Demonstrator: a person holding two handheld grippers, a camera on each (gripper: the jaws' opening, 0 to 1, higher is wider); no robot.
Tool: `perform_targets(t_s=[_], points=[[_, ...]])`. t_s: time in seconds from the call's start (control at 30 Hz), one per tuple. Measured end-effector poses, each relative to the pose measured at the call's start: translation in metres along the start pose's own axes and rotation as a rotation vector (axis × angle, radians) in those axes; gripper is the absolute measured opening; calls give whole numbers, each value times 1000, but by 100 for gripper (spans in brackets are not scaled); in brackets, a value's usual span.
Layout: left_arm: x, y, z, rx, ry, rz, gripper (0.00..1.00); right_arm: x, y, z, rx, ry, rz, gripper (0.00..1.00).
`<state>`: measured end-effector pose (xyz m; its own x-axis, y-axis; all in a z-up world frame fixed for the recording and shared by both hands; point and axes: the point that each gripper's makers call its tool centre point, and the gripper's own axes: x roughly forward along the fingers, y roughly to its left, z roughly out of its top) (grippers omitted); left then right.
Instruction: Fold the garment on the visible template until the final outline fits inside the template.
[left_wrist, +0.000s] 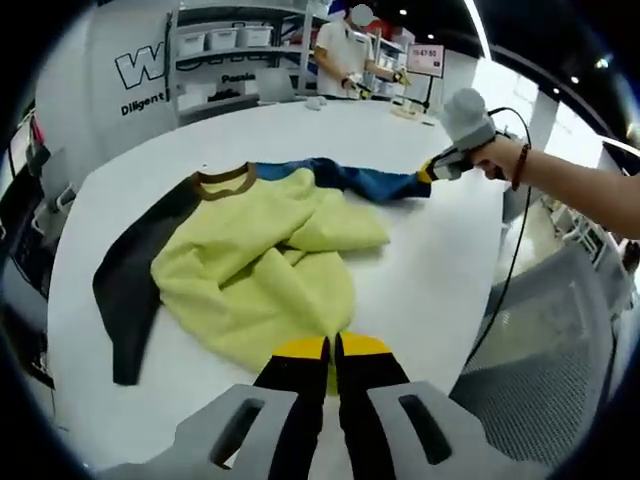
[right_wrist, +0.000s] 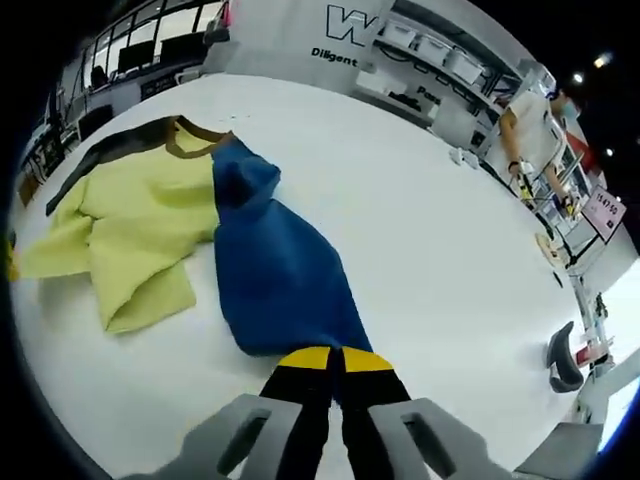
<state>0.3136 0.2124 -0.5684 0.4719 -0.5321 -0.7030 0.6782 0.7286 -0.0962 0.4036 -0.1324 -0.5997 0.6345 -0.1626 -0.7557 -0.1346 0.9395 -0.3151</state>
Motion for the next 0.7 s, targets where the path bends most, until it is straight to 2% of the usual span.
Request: perform_targets(t_s=[0.3,0.43,0.47,0.5,0.53,0.63,0.7], points=[[-8,2,-5,-7,1,1,3,7,-31,-3,6,30,-62,0],[-11,2,-8,-4,6,5,3,6,-42,2,6,19,-81,0],[-11,2,-8,-5,6,6,3,5,-44,3,37,10,-88,0],[-12,2,-9,-5,6,8,3,4,-40,5,79,-2,-72,3],[-12,2,-9,-5,6,9,3,3,-33,10,97,-28,-31,10],[-11,2,-10,-9,10,9,3,-4,-8,28,232,-119,84,45],[-11,3,-10,-5,12,12,3,-8,5,36,252,-151,137,54]])
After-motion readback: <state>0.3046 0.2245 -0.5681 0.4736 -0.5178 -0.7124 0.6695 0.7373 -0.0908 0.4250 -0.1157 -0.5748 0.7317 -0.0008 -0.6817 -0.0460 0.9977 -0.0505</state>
